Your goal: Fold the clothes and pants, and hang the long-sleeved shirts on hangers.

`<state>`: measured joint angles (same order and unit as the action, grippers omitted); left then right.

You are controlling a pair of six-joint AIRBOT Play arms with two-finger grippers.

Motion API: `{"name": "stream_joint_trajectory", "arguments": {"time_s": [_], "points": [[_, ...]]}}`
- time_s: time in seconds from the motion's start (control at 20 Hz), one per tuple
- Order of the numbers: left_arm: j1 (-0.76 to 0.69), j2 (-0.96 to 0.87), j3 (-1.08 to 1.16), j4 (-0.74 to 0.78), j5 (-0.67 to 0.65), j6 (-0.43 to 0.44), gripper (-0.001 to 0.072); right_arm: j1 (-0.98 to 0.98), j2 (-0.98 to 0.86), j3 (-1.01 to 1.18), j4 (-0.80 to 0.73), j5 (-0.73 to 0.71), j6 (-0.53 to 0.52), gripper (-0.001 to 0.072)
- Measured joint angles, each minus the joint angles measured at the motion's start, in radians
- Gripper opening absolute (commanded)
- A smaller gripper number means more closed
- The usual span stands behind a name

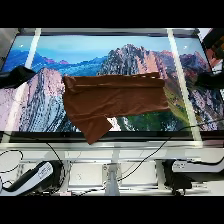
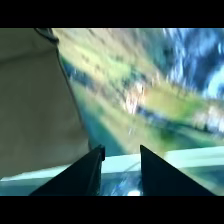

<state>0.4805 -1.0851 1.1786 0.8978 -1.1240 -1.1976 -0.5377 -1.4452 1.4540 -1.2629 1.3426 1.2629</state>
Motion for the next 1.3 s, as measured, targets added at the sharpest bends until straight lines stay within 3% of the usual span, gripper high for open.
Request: {"name": "stream_joint_trajectory", "arguments": {"time_s": [0.1, 0.2, 0.6, 1.05, 1.15, 1.3], "points": [[0.025, 0.047, -0.03, 0.031, -0.043, 0.0, 0.0539, -0.058, 0.06, -0.129, 0.077, 0.0, -0.016, 0.0469], [0.039, 0.075, -0.072, 0.057, -0.078, 0.0, 0.0539, -0.094, 0.095, -0.262, 0.153, 0.001, -0.027, 0.0489], [0.052, 0.104, -0.224, 0.078, -0.134, -0.007, 0.0539, -0.13, 0.113, -0.628, 0.341, -0.116, -0.068, 0.0488], [0.052, 0.105, -0.246, -0.078, -0.098, -0.008, 0.0538, -0.06, -0.045, -0.692, 0.582, -0.233, -0.133, 0.0486], [0.052, 0.104, -0.247, -0.095, -0.094, -0.008, 0.0539, -0.027, -0.059, -0.693, 0.621, -0.279, -0.146, 0.0471], [0.052, 0.104, -0.252, -0.108, -0.09, -0.008, 0.0538, 0.017, -0.069, -0.694, 0.64, -0.365, -0.157, 0.0379]]}}
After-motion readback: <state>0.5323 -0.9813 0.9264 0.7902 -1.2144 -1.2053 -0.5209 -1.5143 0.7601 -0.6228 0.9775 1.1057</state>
